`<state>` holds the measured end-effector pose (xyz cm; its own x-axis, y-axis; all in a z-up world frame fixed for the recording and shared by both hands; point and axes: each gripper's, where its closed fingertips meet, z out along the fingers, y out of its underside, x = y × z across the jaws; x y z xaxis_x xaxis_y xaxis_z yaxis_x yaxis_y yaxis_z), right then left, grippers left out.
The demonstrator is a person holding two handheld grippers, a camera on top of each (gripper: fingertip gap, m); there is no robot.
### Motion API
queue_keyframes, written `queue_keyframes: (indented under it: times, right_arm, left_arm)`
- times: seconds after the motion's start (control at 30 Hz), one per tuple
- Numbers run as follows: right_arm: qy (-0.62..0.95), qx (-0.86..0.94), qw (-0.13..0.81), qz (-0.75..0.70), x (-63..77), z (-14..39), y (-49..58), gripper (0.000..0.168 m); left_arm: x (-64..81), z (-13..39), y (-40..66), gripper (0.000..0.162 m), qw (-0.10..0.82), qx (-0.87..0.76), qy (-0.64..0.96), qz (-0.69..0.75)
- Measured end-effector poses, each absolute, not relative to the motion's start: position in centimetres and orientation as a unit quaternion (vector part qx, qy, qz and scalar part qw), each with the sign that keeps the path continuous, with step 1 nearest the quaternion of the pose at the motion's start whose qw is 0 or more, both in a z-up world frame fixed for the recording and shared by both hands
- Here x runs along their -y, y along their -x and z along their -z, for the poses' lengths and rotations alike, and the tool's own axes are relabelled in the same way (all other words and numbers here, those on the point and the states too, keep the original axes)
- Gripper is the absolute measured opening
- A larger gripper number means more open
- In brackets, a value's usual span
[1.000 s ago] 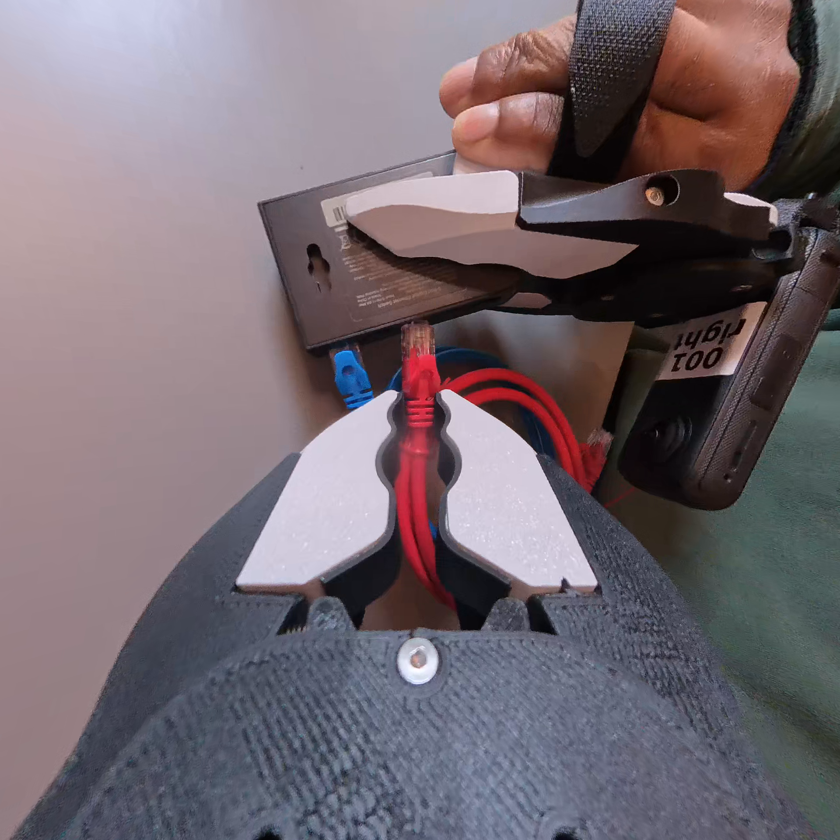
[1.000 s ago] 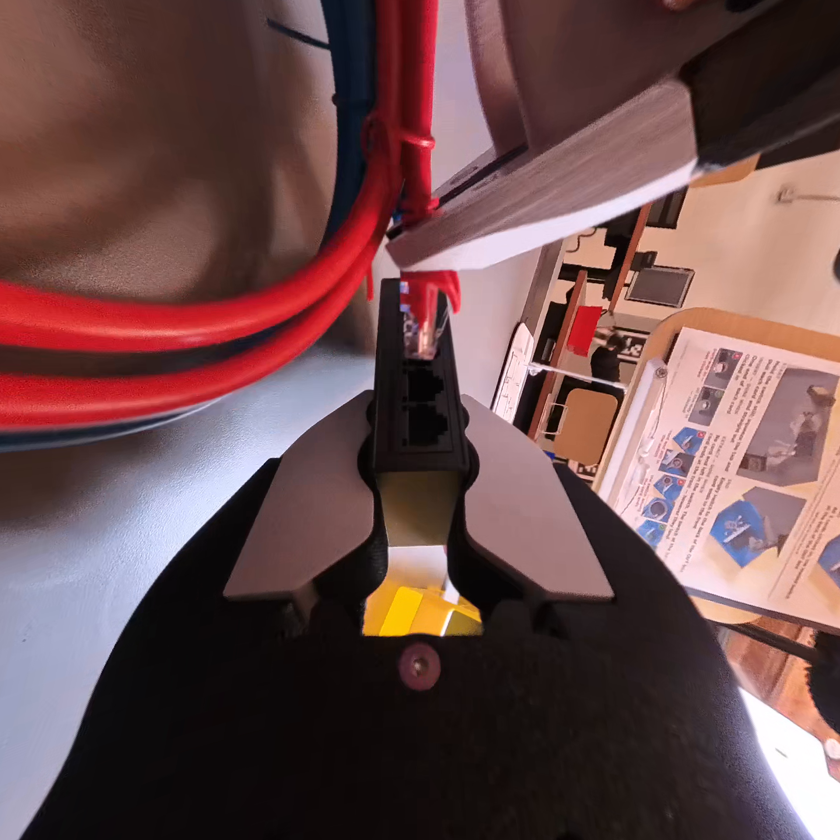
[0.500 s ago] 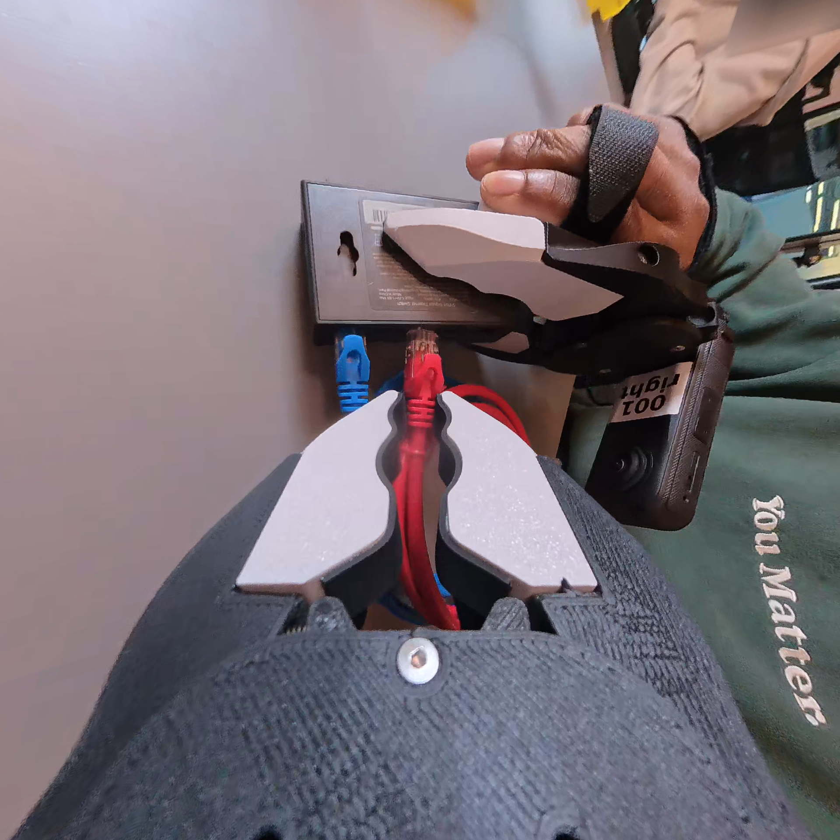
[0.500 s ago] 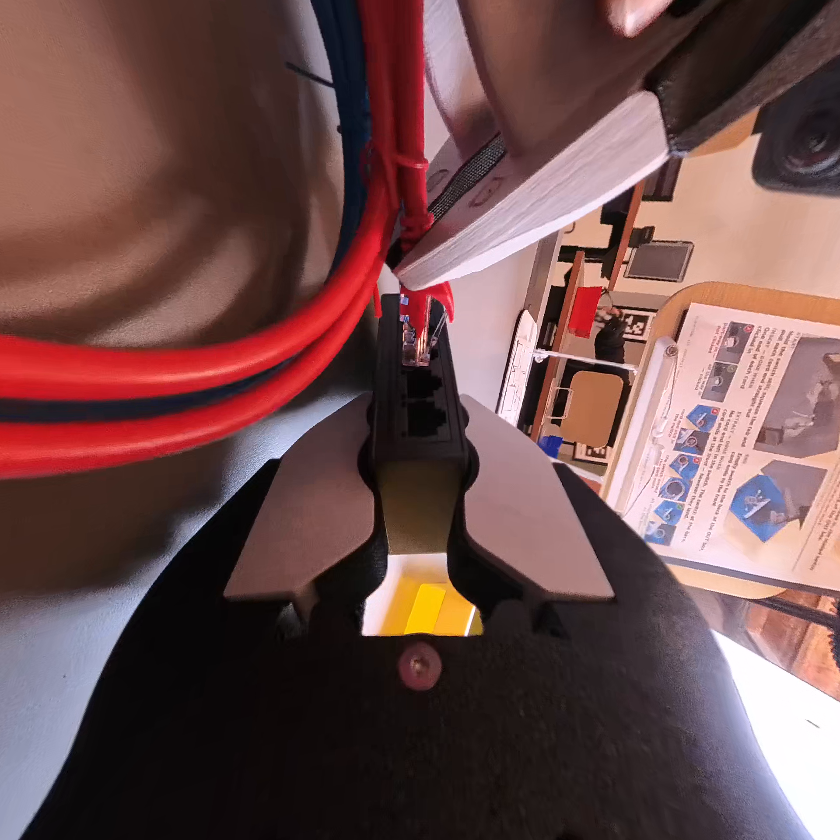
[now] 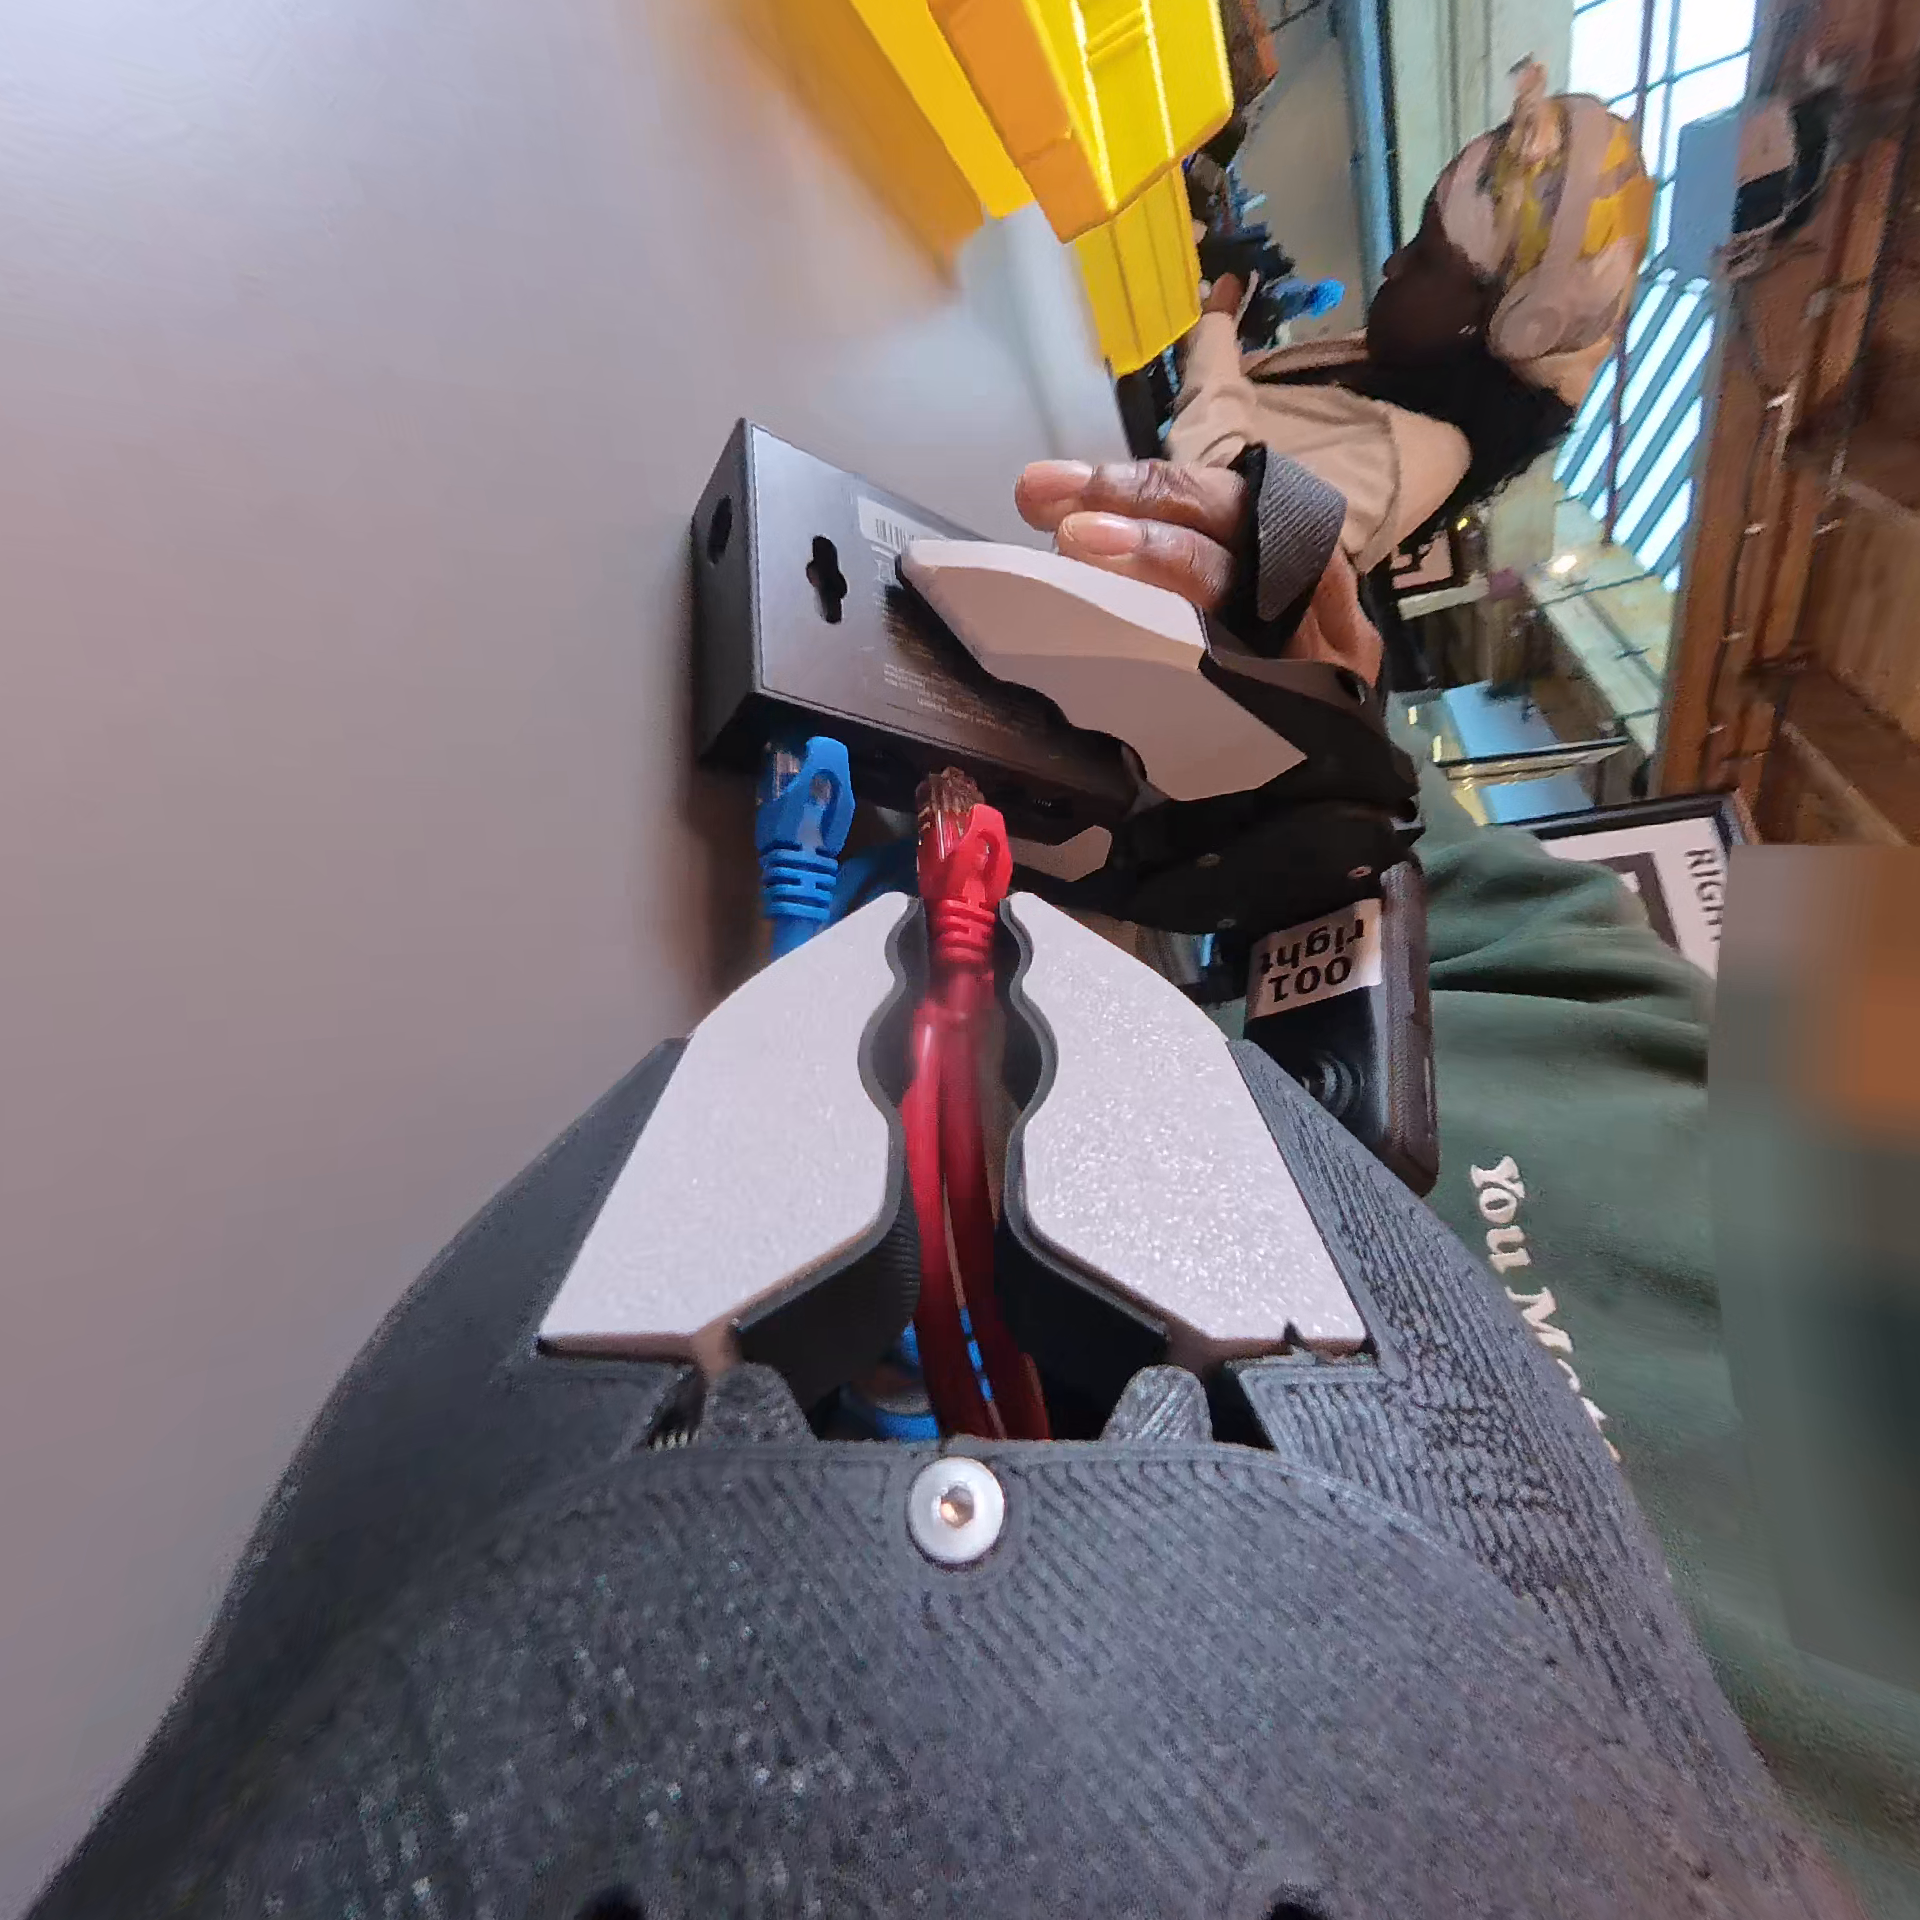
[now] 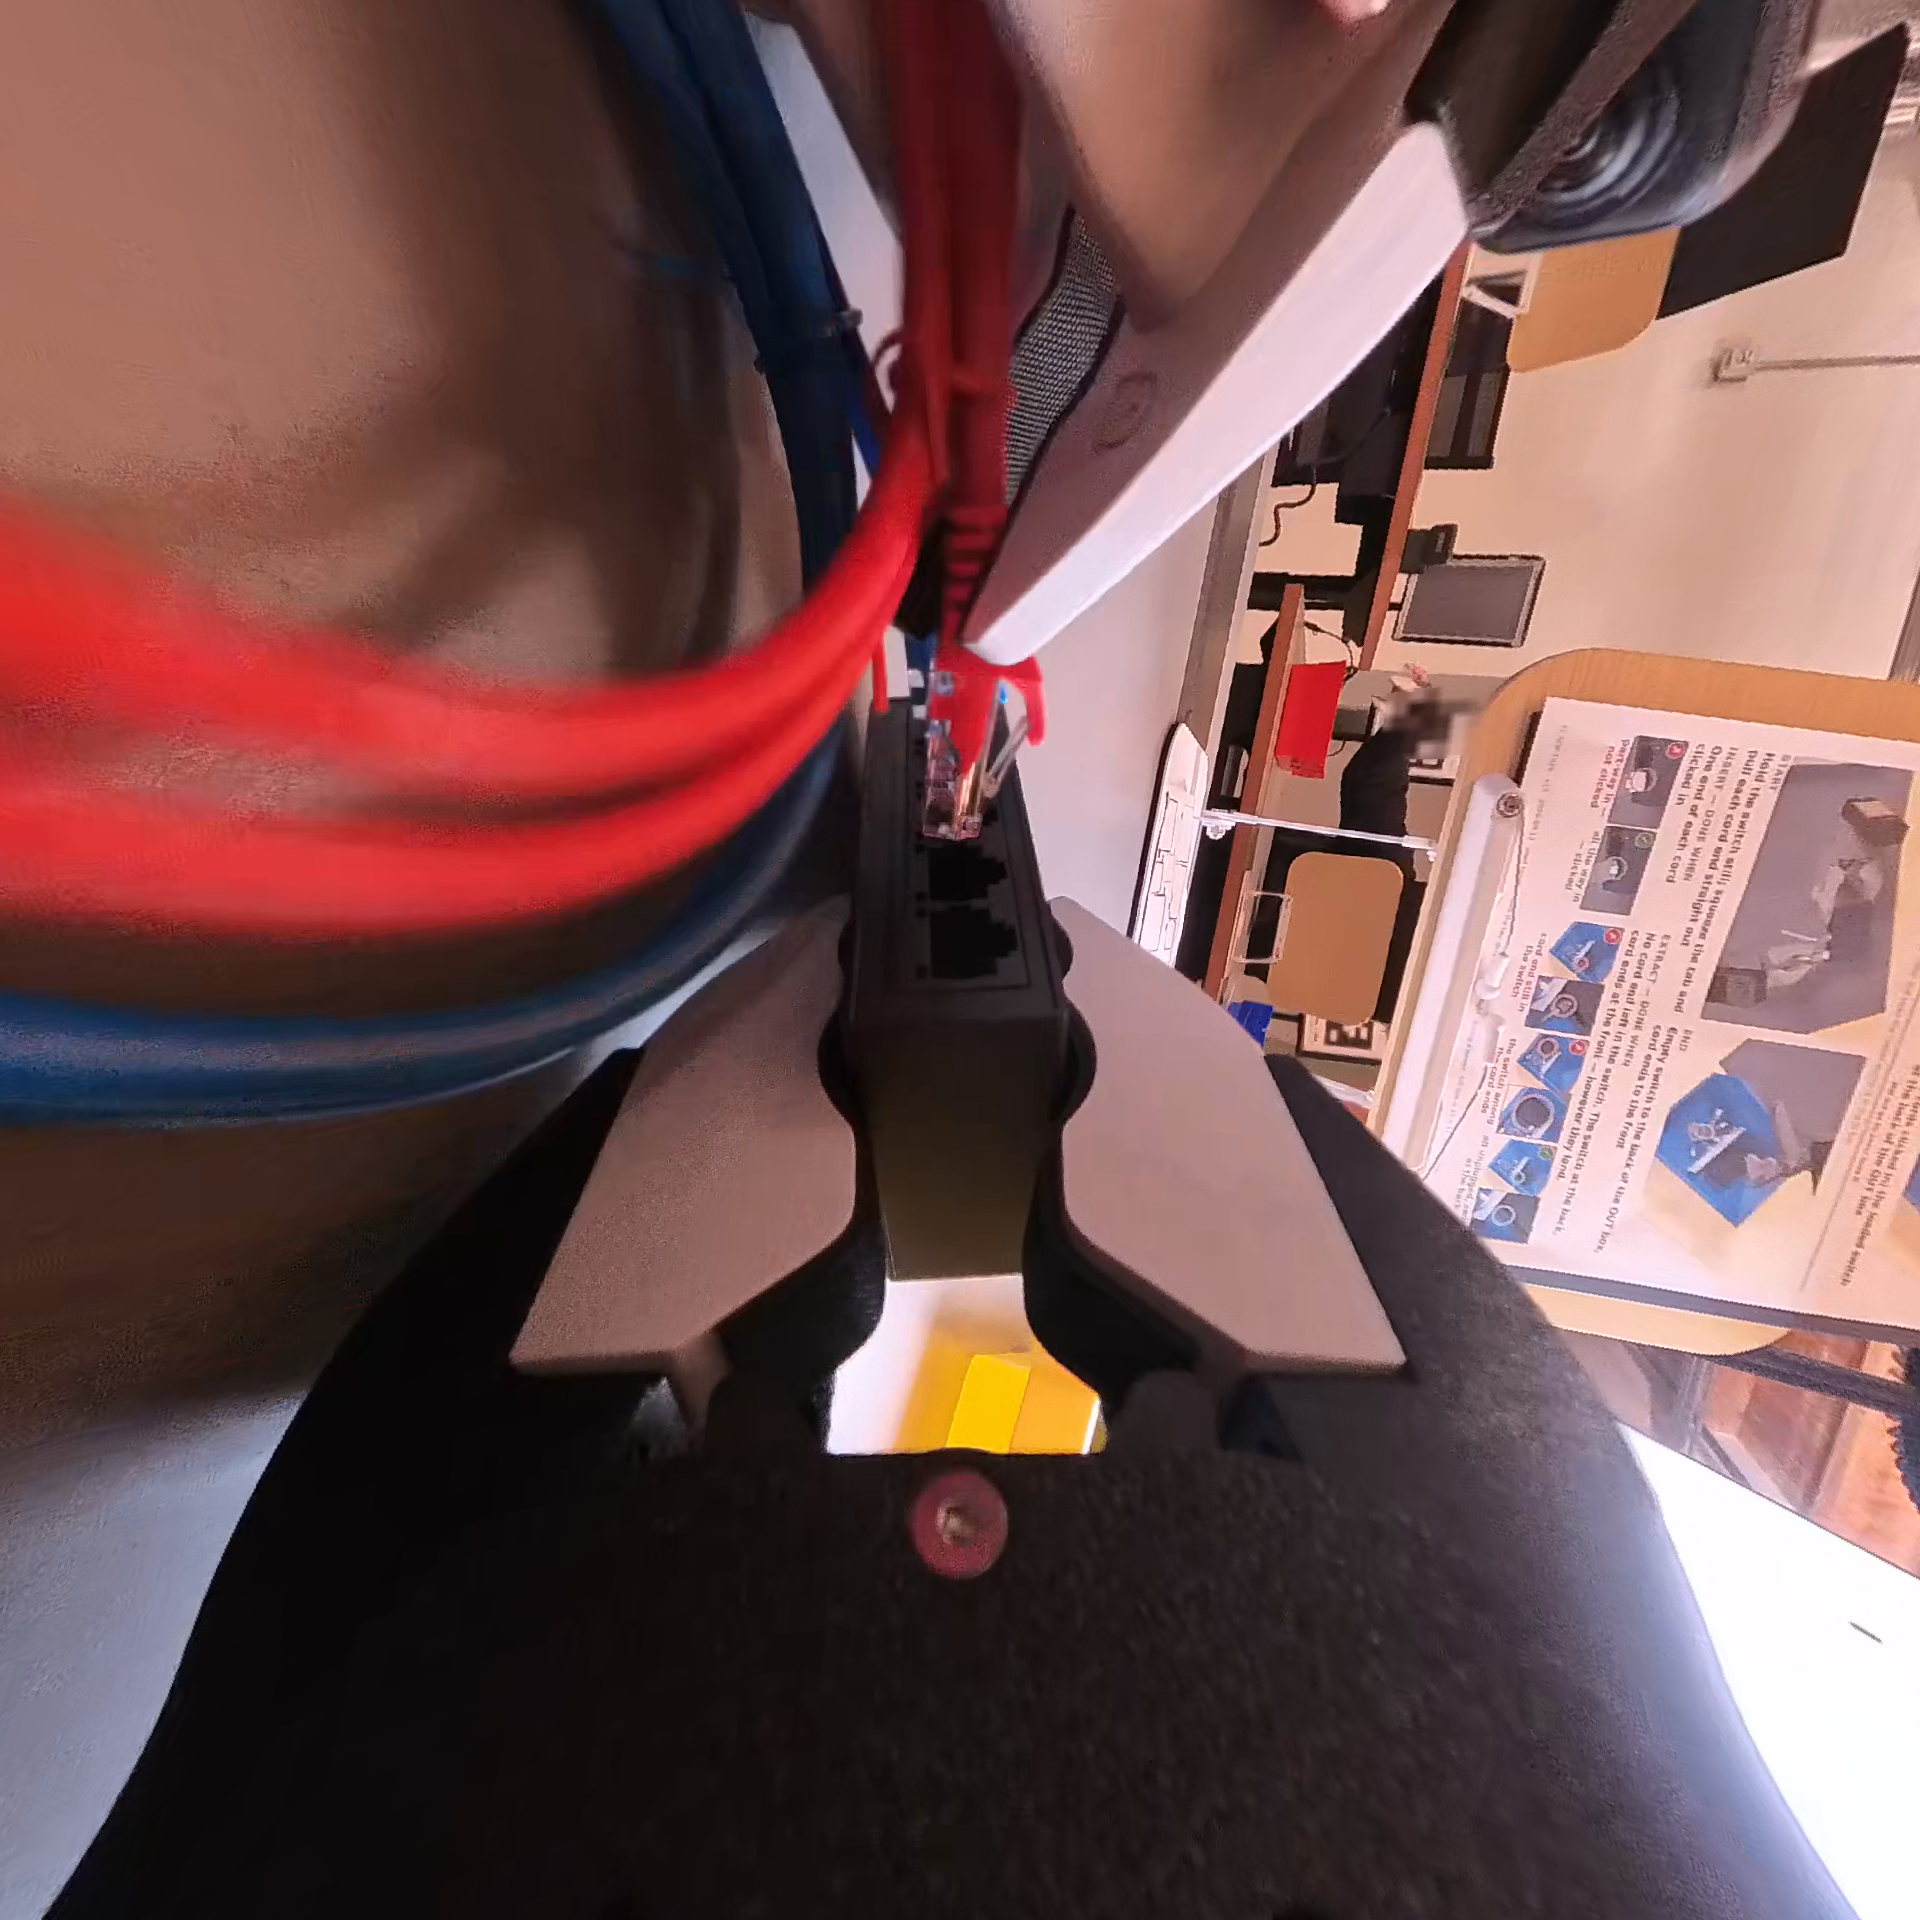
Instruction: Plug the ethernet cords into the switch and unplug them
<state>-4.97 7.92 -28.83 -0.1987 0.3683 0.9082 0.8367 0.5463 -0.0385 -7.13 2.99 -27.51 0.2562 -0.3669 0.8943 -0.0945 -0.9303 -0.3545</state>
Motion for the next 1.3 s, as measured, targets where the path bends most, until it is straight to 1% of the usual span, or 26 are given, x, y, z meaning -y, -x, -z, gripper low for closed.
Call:
queue_keyframes:
  times: [0.27, 0.37, 0.5, 0.7, 0.8, 0.9, 1.03, 1.13, 1.17, 1.2, 1.23, 1.27, 1.3]
  right_arm:
    - [0.418, 0.733, 0.483, 0.237, -8.0, 28.8, 5.0, 0.028]
    - [0.42, 0.733, 0.48, 0.236, -8.0, 28.8, 5.1, 0.028]
    - [0.426, 0.732, 0.477, 0.234, -8.1, 28.8, 5.1, 0.028]
    - [0.433, 0.732, 0.474, 0.229, -8.1, 28.7, 5.2, 0.029]
    - [0.432, 0.733, 0.474, 0.227, -8.0, 28.7, 5.3, 0.029]
    - [0.432, 0.733, 0.475, 0.222, -8.0, 28.7, 5.3, 0.029]
    - [0.431, 0.731, 0.481, 0.218, -8.0, 28.7, 5.3, 0.029]
    - [0.43, 0.73, 0.482, 0.223, -8.0, 28.7, 5.3, 0.029]
    - [0.429, 0.73, 0.483, 0.223, -8.0, 28.7, 5.3, 0.028]
    - [0.431, 0.729, 0.482, 0.224, -8.0, 28.7, 5.3, 0.032]
    - [0.432, 0.729, 0.482, 0.226, -8.1, 28.7, 5.3, 0.029]
    - [0.433, 0.728, 0.481, 0.228, -8.1, 28.7, 5.3, 0.029]
    - [0.433, 0.728, 0.482, 0.227, -8.2, 28.7, 5.3, 0.032]
  left_arm:
    - [-3.2, 27.6, 7.2, 0.012, 0.16, -0.15, 0.795, 0.565]
    - [-3.3, 27.8, 7.3, 0.012, 0.223, -0.221, 0.813, 0.49]
    - [-3.9, 28.0, 7.8, 0.014, 0.303, -0.33, 0.822, 0.351]
    - [-4.2, 28.5, 8.0, 0.018, 0.359, -0.449, 0.796, 0.187]
    - [-4.2, 28.6, 7.9, 0.013, 0.37, -0.492, 0.776, 0.135]
    - [-4.1, 28.5, 7.8, 0.013, 0.35, -0.474, 0.791, 0.162]
    - [-3.8, 28.0, 7.6, 0.012, 0.274, -0.352, 0.828, 0.34]
    - [-3.4, 28.0, 7.2, 0.012, 0.222, -0.285, 0.831, 0.423]
    - [-3.4, 28.1, 7.1, 0.012, 0.209, -0.273, 0.832, 0.436]
    - [-3.3, 28.1, 7.0, 0.012, 0.202, -0.265, 0.833, 0.441]
    - [-3.4, 28.0, 7.0, 0.012, 0.198, -0.26, 0.836, 0.442]
    - [-3.5, 28.0, 7.0, 0.012, 0.196, -0.252, 0.837, 0.445]
    - [-3.6, 28.1, 7.0, 0.013, 0.19, -0.248, 0.838, 0.447]
